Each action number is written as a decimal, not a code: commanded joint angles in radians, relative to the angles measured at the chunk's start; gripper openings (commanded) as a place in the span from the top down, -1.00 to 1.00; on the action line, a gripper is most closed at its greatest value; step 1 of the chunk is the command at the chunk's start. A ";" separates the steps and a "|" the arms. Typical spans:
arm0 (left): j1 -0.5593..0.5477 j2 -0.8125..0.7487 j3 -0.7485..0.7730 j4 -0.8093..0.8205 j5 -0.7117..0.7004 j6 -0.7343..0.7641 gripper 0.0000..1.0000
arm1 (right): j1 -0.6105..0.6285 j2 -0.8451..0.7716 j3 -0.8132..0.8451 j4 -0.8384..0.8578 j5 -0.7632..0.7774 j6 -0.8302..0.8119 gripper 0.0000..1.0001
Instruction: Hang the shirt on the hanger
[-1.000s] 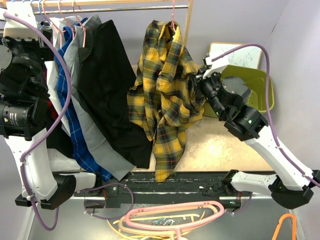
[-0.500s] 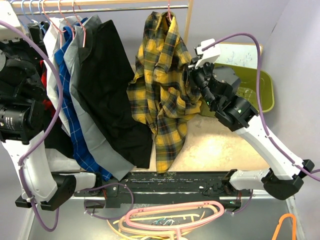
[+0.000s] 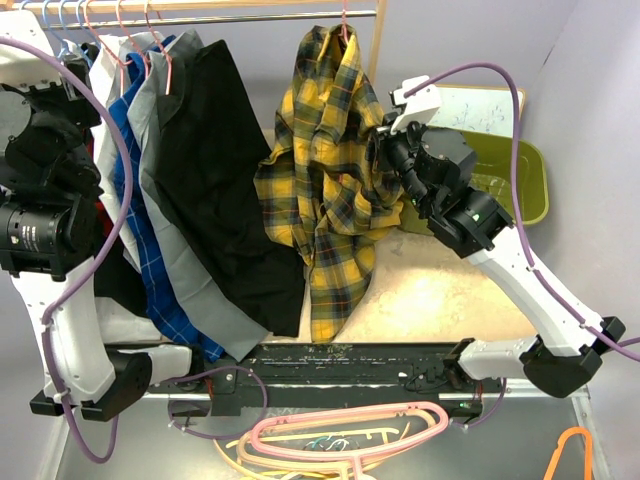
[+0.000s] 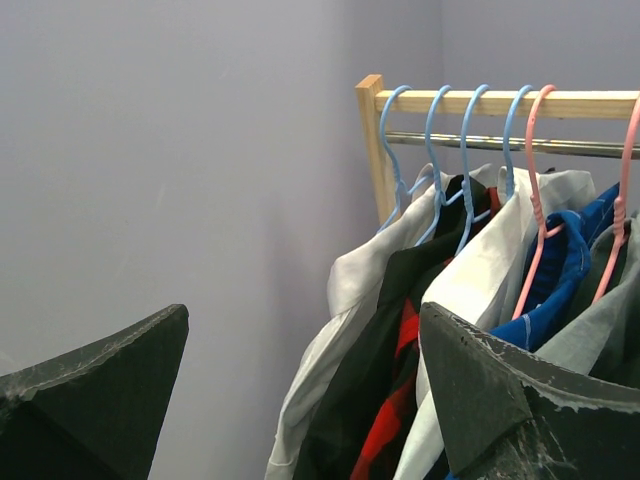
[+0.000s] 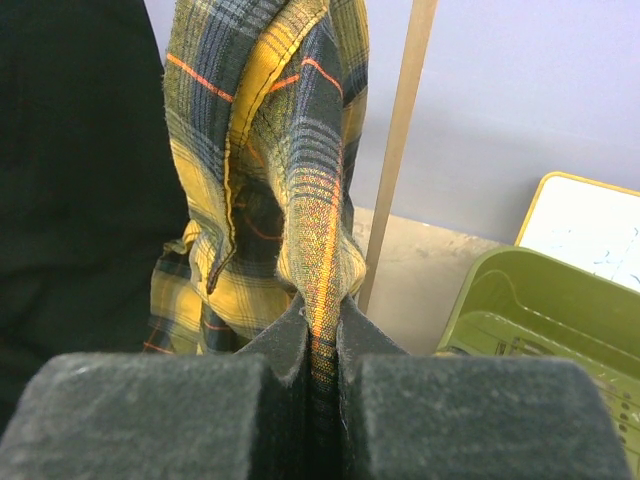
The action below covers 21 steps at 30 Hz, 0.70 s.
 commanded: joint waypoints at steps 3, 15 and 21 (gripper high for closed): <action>0.023 -0.019 -0.013 0.028 -0.015 0.027 -0.98 | -0.007 -0.046 0.012 0.082 -0.023 0.070 1.00; 0.056 -0.058 -0.082 0.008 0.030 0.024 -0.98 | -0.008 -0.092 -0.028 -0.003 -0.094 0.108 0.28; 0.080 -0.066 -0.074 -0.019 0.057 0.022 -0.98 | -0.007 -0.165 -0.065 -0.017 0.024 0.099 -1.00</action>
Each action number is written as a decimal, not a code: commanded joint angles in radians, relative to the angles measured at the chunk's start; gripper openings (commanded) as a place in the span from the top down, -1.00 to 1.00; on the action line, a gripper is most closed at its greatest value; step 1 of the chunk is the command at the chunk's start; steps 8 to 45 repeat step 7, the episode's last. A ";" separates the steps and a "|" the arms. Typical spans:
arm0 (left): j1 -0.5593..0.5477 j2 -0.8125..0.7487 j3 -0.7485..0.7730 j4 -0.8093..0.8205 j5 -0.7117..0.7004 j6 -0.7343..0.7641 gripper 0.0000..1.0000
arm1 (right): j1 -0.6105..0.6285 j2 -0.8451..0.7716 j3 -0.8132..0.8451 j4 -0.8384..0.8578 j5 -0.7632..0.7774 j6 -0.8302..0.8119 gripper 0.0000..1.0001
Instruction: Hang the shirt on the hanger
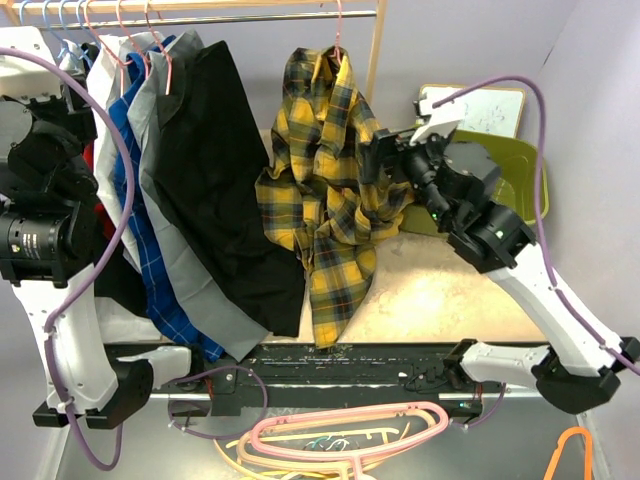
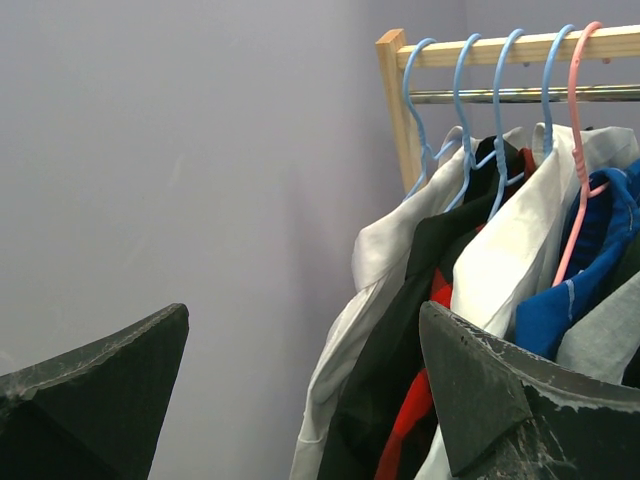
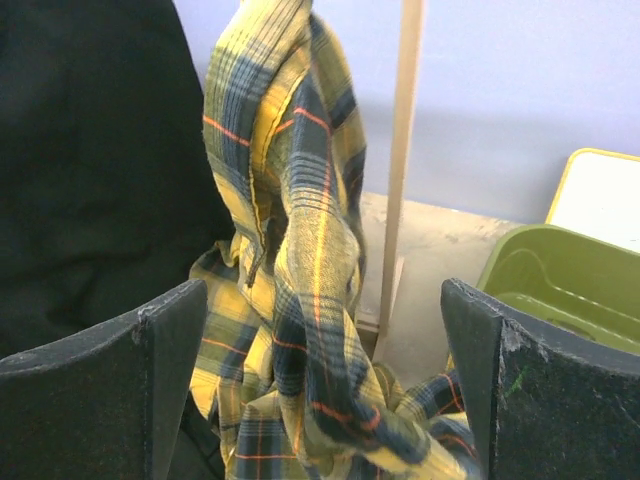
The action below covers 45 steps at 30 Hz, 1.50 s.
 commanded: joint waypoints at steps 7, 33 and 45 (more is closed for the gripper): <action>0.068 -0.043 -0.040 0.005 0.059 -0.005 -0.98 | -0.004 -0.167 -0.086 0.044 0.115 -0.044 -1.00; 0.068 -0.043 -0.040 0.005 0.059 -0.005 -0.98 | -0.004 -0.167 -0.086 0.044 0.115 -0.044 -1.00; 0.068 -0.043 -0.040 0.005 0.059 -0.005 -0.98 | -0.004 -0.167 -0.086 0.044 0.115 -0.044 -1.00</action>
